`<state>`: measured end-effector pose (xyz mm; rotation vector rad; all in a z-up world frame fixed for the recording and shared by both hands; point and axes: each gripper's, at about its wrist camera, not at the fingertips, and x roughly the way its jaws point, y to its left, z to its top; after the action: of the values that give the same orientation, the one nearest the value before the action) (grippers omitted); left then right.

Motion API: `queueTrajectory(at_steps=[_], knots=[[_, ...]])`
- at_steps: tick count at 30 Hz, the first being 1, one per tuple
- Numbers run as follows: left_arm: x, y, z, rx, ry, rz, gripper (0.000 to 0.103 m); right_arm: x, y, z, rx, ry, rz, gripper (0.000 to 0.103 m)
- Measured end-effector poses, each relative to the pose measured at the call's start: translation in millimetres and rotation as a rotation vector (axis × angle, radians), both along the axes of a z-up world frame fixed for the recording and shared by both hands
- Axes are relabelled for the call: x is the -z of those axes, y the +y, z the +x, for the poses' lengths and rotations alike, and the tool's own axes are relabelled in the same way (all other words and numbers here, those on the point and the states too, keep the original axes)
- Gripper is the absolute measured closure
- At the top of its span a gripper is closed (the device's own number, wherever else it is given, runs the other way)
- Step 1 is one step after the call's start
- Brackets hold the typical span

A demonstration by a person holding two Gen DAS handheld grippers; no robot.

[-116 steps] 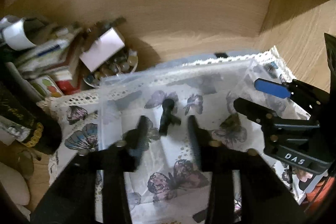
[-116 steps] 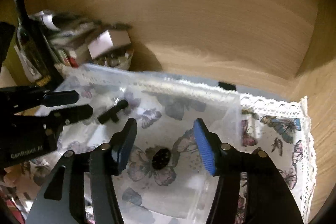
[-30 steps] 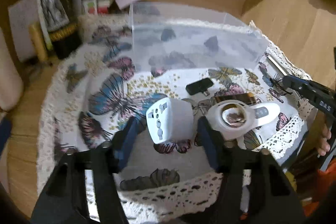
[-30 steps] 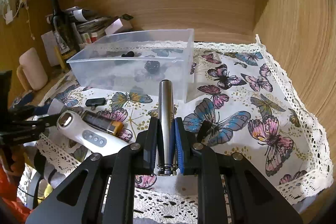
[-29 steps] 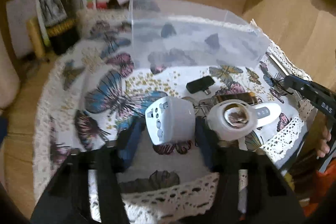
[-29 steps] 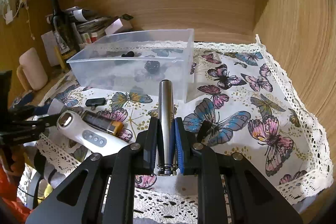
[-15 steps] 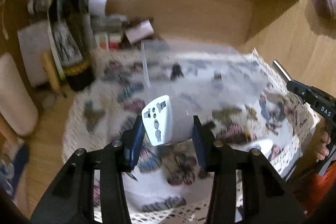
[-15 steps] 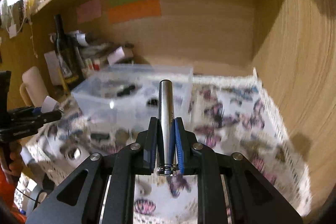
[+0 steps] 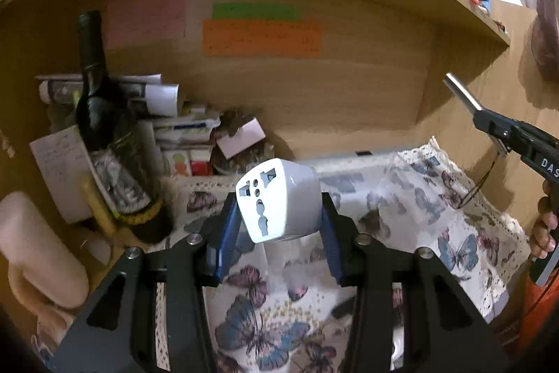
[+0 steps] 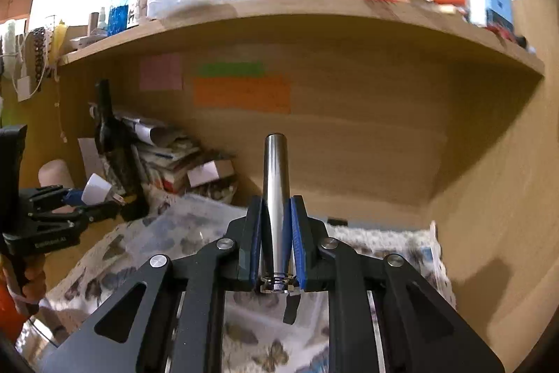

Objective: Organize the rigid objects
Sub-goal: 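Grasp the white plug adapter with the left tool and lift it, then lower the plug adapter and cylinder into the clear box and open both tools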

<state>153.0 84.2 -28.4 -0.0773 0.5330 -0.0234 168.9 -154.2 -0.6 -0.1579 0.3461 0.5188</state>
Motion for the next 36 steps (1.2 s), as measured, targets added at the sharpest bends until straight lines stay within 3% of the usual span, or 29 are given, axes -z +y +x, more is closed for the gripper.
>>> queueTrajectory(at_steps=[6, 14, 20, 29, 33, 36], knots=[[7, 5, 31, 0.021, 0.035, -0.003, 0.059, 14, 20, 27, -0.024, 0.031, -0.023, 0.089], [50, -6, 78, 0.114, 0.197, 0.020, 0.059, 82, 28, 72, 0.008, 0.222, -0.134, 0.089], [62, -28, 84, 0.161, 0.214, 0.071, 0.059, 110, 33, 87, 0.015, 0.308, -0.241, 0.089], [75, -37, 97, 0.142, 0.261, 0.093, 0.059, 115, 39, 95, 0.012, 0.351, -0.267, 0.088], [68, -34, 91, 0.120, 0.239, 0.088, 0.044, 109, 34, 92, 0.018, 0.354, -0.241, 0.088], [60, -32, 84, 0.104, 0.212, 0.082, 0.039, 101, 31, 86, 0.024, 0.337, -0.222, 0.077]])
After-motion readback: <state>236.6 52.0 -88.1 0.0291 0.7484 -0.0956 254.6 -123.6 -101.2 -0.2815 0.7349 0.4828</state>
